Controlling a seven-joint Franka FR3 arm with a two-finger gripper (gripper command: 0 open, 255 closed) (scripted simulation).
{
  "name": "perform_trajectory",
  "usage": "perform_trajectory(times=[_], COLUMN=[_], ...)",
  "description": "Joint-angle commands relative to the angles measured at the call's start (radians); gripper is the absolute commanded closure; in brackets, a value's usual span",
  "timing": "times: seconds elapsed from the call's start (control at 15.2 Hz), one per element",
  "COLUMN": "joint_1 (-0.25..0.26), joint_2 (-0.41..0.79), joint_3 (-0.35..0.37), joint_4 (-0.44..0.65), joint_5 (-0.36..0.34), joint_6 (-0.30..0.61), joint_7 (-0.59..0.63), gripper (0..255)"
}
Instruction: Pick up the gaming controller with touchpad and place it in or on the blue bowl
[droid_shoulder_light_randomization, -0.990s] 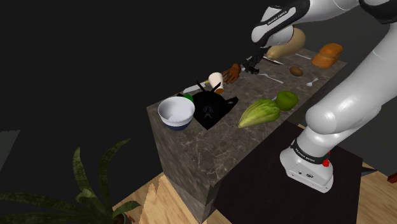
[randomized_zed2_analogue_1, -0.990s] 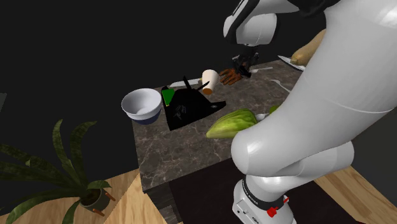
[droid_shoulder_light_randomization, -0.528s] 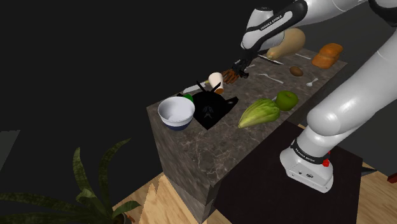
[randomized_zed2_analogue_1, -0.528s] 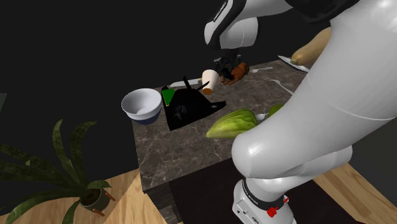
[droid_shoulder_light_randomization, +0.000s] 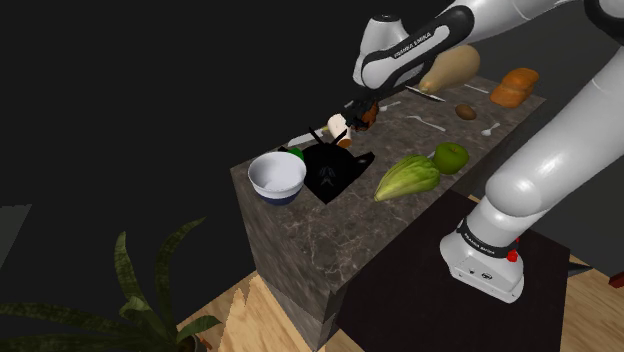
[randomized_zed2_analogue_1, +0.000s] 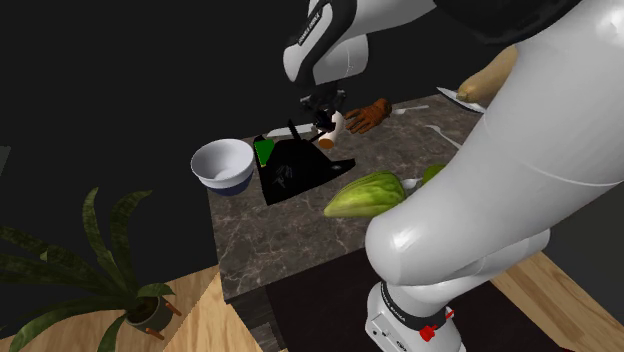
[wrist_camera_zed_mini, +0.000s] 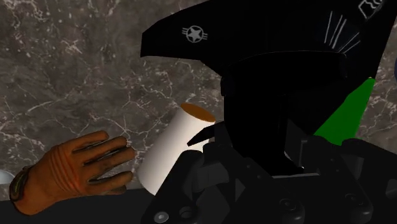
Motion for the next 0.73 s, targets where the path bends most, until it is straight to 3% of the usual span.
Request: perform_trajectory(times=[0.0,0.66], joint_1=[0.022,0.135], joint_2=[0.004,0.117], joint_3=[0.030,0.164], joint_4=[0.008,0.147], joint_5=[-0.011,-0.103], joint_6=[-0.007,-0.060], joint_7=[0.062,0.372], gripper=[255,255])
